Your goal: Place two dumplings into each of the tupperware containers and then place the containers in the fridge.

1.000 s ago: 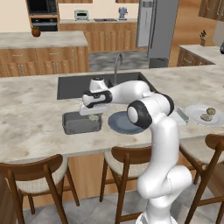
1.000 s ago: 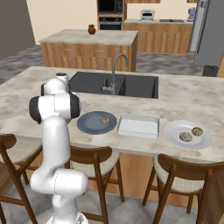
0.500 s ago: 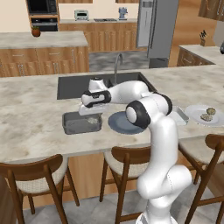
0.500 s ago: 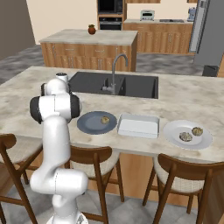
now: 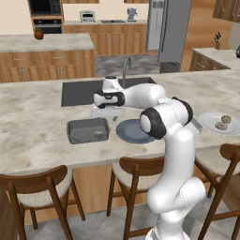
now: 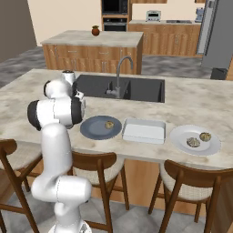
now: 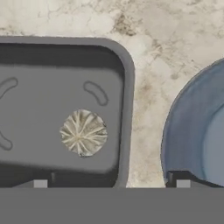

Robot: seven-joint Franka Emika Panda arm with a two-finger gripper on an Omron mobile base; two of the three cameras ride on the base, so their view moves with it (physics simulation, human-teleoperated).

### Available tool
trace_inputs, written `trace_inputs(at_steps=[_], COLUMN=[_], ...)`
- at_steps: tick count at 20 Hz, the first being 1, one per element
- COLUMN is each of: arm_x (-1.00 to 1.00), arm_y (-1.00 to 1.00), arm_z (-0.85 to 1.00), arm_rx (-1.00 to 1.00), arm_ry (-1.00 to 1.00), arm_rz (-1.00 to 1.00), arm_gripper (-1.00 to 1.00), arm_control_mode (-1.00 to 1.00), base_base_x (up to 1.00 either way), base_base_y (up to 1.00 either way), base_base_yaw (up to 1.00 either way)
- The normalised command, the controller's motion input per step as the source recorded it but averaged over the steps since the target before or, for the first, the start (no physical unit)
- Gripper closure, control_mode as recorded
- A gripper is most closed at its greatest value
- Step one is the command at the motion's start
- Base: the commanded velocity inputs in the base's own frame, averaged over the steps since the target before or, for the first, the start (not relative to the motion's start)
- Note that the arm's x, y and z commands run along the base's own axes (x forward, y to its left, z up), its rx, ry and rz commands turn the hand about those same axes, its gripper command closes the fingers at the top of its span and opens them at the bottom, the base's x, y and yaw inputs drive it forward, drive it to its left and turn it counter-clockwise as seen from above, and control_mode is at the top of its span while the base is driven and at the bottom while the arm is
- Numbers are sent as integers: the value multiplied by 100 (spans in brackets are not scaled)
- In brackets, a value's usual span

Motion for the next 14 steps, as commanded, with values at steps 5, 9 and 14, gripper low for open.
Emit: trace_inputs(at_steps=[5, 9, 14], arm_x=[-13, -4, -1], arm_y=[-100, -100, -88], arm_z=[0, 0, -10], arm_rx=[0, 0, -4], arm_ry=[0, 0, 0], arm_rz=[-32, -32, -26], arm_gripper=[-100, -100, -100], arm_control_mode=[-100, -100, -100], base_base_x=[0, 0, 0], base_base_y=[0, 0, 0], base_base_yaw=[0, 0, 0])
